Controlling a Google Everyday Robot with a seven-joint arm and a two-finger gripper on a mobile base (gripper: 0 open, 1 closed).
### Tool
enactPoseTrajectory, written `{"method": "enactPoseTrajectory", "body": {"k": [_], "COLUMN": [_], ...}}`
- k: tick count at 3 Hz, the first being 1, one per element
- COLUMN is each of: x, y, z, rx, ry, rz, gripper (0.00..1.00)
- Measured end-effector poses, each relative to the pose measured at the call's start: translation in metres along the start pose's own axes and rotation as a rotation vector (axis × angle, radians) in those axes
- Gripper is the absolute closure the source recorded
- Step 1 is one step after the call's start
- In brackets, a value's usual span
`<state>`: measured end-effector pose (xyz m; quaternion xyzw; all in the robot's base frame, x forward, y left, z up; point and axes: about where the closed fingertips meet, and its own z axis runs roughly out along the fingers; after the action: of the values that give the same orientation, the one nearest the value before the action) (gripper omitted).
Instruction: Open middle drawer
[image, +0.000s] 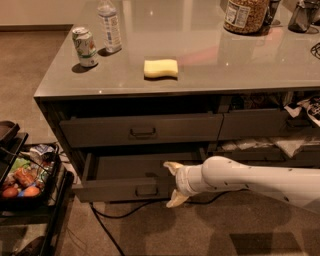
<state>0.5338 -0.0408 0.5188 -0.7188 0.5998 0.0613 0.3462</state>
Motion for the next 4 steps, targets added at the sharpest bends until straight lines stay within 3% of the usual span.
{"method": "enactPoseTrajectory", "body": {"k": [3, 4], "x": [0.005, 0.017], "y": [-0.010, -0.032], "z": [0.010, 0.029], "rx": [-0.009, -0.024], "ry": [-0.001, -0.008], "rz": [-0.025, -0.059], "gripper": [0.87, 1.00]}}
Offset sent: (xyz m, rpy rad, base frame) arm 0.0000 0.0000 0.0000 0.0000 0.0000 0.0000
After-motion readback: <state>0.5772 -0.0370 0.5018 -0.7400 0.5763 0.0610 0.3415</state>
